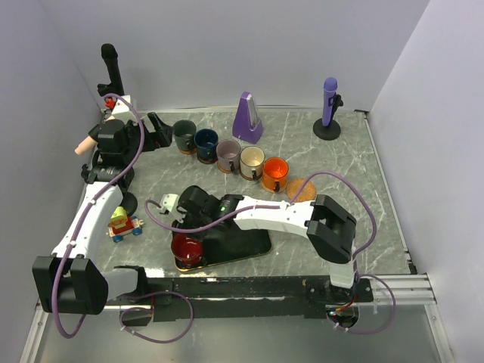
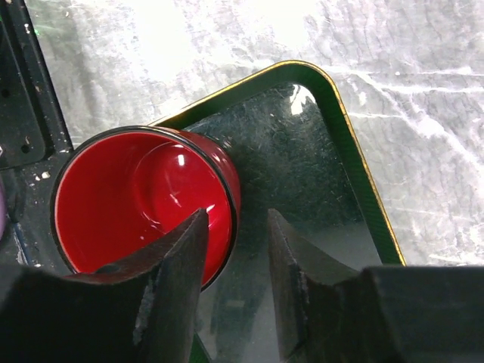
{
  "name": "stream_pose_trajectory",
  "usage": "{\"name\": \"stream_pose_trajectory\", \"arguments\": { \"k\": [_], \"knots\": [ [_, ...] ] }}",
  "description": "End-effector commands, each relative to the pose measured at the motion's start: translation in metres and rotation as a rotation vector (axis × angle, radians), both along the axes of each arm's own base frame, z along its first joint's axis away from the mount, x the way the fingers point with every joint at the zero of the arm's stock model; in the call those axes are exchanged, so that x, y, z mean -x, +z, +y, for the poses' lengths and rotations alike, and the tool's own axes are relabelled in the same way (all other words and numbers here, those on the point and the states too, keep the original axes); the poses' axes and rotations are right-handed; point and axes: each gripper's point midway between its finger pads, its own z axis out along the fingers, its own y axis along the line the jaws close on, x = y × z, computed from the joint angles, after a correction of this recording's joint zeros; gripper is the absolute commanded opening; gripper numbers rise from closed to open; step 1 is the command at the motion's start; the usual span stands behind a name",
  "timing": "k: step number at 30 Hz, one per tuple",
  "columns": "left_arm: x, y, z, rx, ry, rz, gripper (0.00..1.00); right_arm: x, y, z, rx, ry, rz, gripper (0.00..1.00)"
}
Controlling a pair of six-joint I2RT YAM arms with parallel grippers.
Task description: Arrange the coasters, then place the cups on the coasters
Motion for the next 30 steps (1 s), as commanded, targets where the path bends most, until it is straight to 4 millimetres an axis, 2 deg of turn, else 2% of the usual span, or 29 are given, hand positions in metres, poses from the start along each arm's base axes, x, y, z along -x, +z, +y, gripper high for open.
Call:
{"name": "stream_pose_trajectory", "arguments": {
  "k": [1, 8, 13, 19, 22, 24, 26, 30],
  "knots": [
    [0.002, 0.024, -0.001, 0.003, -0.008, -0.076, 0.97, -0.004, 0.003, 0.01, -0.033, 0.001, -0.027, 0.4],
    [0.001, 0.024, -0.002, 0.004, -0.011, -0.074, 0.97, -0.002, 0.001, 0.009, -0.026, 0.001, -0.017, 0.12],
    [0.001, 0.024, -0.002, 0.005, -0.012, -0.074, 0.97, -0.003, -0.002, 0.007, -0.021, -0.018, -0.01, 0.0],
    [0.002, 0.023, -0.002, 0.007, -0.014, -0.072, 0.97, -0.008, 0.003, -0.001, -0.035, -0.106, -0.015, 0.0],
    [0.001, 0.024, -0.003, 0.009, -0.015, -0.075, 0.97, -0.017, 0.016, -0.012, -0.048, -0.208, -0.041, 0.0],
    [0.002, 0.025, -0.003, 0.011, -0.018, -0.076, 0.97, -0.022, 0.034, -0.021, -0.093, -0.29, -0.051, 0.0],
    [0.002, 0.026, -0.004, 0.015, -0.022, -0.078, 0.97, -0.026, 0.043, -0.03, -0.125, -0.348, -0.07, 0.0],
    [0.003, 0.027, -0.004, 0.015, -0.022, -0.081, 0.97, -0.031, 0.052, -0.046, -0.148, -0.424, -0.074, 0.0]
  ]
}}
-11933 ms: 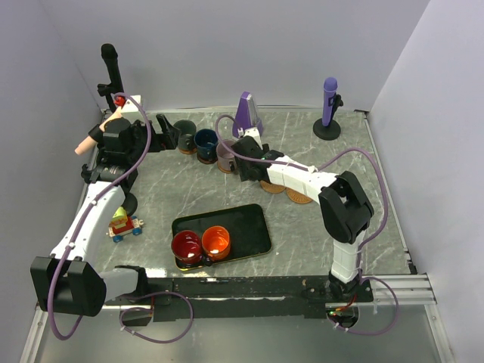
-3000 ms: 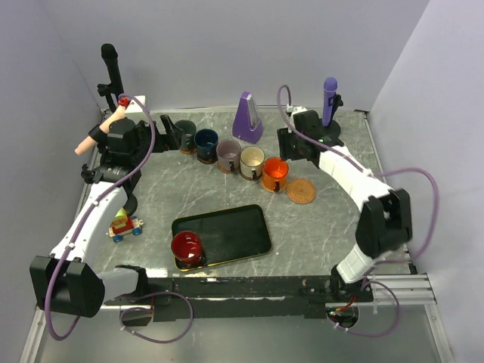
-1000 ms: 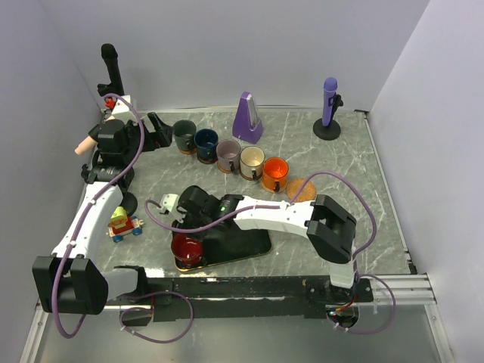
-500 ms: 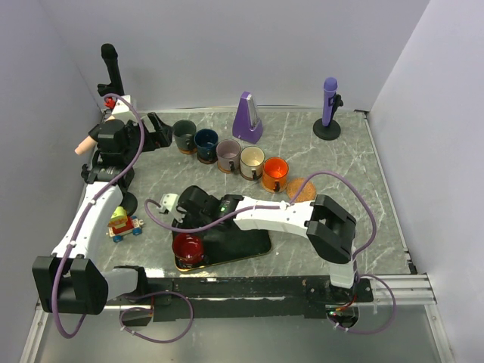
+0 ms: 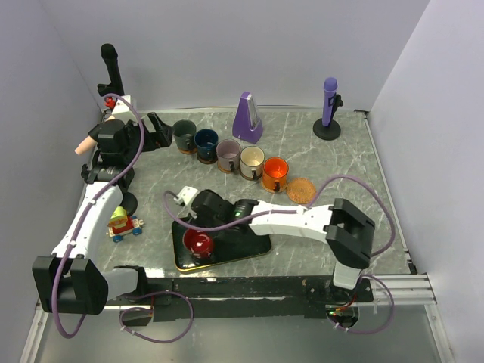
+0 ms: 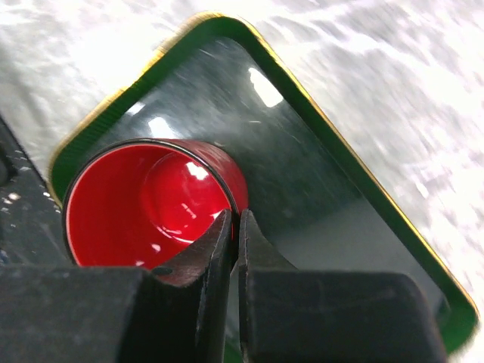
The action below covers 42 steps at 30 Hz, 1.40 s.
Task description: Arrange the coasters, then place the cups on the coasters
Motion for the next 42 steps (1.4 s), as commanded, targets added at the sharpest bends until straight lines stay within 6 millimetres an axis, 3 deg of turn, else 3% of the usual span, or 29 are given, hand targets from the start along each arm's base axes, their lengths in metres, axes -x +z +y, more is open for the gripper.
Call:
{"name": "stream_pose_trajectory", "arguments": {
  "k": [1, 4, 9, 17, 30, 42],
  "knots": [
    [0.003, 0.026, -0.003, 0.014, -0.017, -0.079, 0.97, -0.019, 0.047, -0.013, -0.116, -0.155, -0.064, 0.0],
    [0.002, 0.025, -0.004, 0.014, -0.018, -0.076, 0.97, -0.023, 0.05, -0.024, -0.104, -0.194, -0.061, 0.0],
    [0.003, 0.026, -0.003, 0.015, -0.017, -0.079, 0.97, -0.032, 0.074, -0.042, -0.159, -0.276, -0.056, 0.0],
    [0.003, 0.025, -0.003, 0.013, -0.017, -0.076, 0.97, -0.041, 0.083, -0.076, -0.182, -0.369, -0.031, 0.0],
    [0.002, 0.024, -0.006, 0.02, -0.03, -0.075, 0.97, -0.069, 0.121, -0.181, -0.267, -0.589, -0.12, 0.0],
    [0.001, 0.021, -0.007, 0.008, -0.043, -0.07, 0.96, -0.108, 0.15, -0.28, -0.295, -0.771, -0.244, 0.0]
  ]
}}
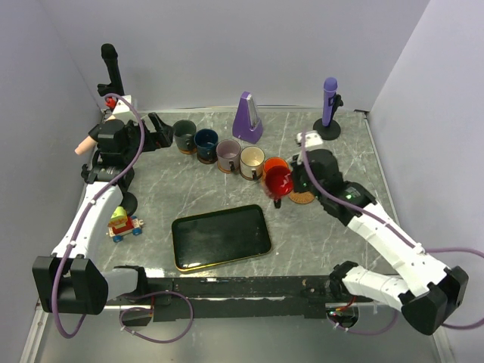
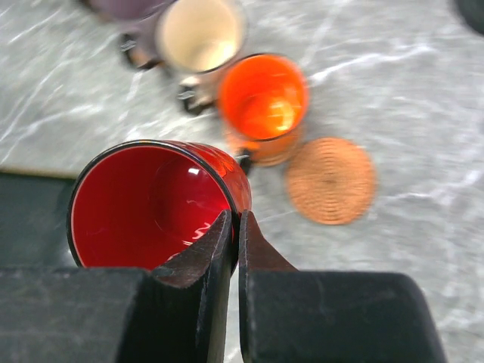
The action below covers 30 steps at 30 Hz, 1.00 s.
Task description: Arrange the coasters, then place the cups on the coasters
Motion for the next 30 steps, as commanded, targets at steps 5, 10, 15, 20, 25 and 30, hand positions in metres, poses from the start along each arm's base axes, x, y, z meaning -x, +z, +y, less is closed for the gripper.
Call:
{"name": "stream_pose_trajectory", "arguments": {
  "k": [5, 10, 15, 20, 25, 30],
  "knots": [
    [0.001, 0.021, -0.004, 0.0, -0.027, -0.072, 0.96, -0.029, 0.02, -0.051, -0.075, -0.102, -0.098, 0.0],
    [-0.001, 0.018, -0.004, -0.002, -0.028, -0.063, 0.97, -0.042, 0.011, -0.086, -0.074, -0.172, -0.099, 0.0],
    [0.0, 0.02, -0.004, -0.002, -0.029, -0.068, 0.97, -0.052, -0.002, -0.106, -0.079, -0.148, -0.058, 0.0],
    [0.001, 0.021, -0.005, 0.001, -0.033, -0.071, 0.97, -0.066, -0.013, -0.112, -0.103, -0.121, -0.023, 0.0],
    [0.0, 0.021, -0.007, 0.004, -0.04, -0.068, 0.97, -0.081, -0.021, -0.118, -0.032, -0.082, -0.02, 0.0],
    [0.001, 0.021, -0.006, 0.004, -0.039, -0.07, 0.97, -0.096, -0.035, -0.127, -0.012, -0.066, 0.012, 0.0]
  ]
}}
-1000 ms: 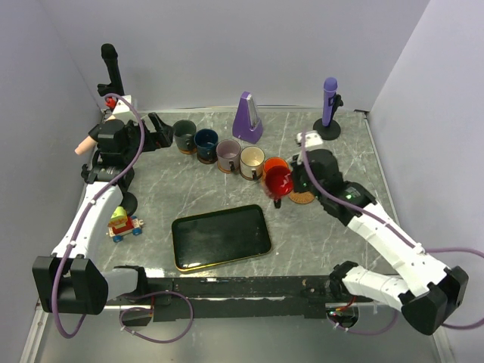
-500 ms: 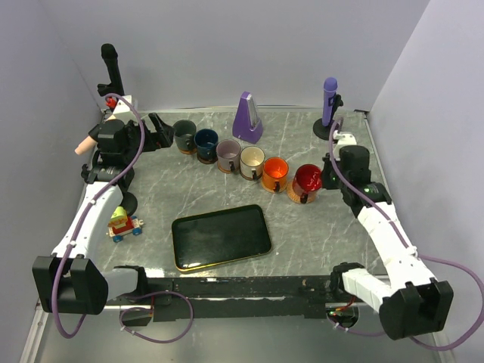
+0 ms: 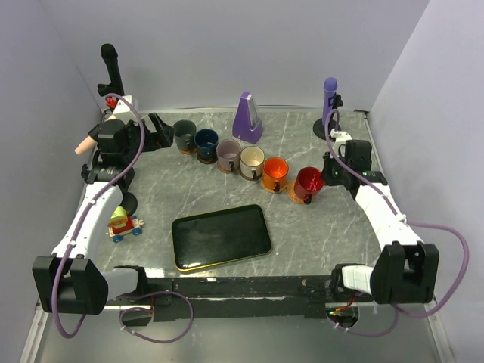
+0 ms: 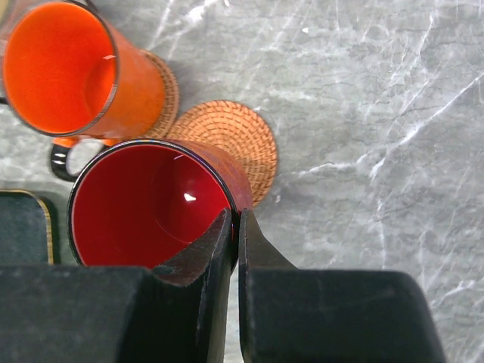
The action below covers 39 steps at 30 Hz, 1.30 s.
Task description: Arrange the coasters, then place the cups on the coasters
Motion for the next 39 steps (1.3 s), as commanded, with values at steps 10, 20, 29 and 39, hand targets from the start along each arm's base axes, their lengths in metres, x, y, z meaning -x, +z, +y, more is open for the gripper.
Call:
{"name": "stream_pose_trajectory", "arguments": {
  "k": [10, 20, 29, 39],
  "knots": [
    [-0.001, 0.019, -0.005, 0.006, -0.029, -0.062, 0.97, -0.057, 0.032, 0.006, -0.002, 0.133, -0.16, 0.0],
    [-0.002, 0.017, -0.004, 0.003, -0.026, -0.06, 0.96, -0.063, 0.007, 0.003, 0.007, 0.132, -0.094, 0.0],
    [-0.002, 0.016, -0.004, 0.002, -0.025, -0.057, 0.97, -0.064, -0.001, 0.001, 0.016, 0.131, -0.066, 0.0],
    [-0.002, 0.017, -0.005, 0.003, -0.028, -0.058, 0.97, -0.066, -0.006, 0.004, 0.018, 0.15, -0.055, 0.0]
  ]
}}
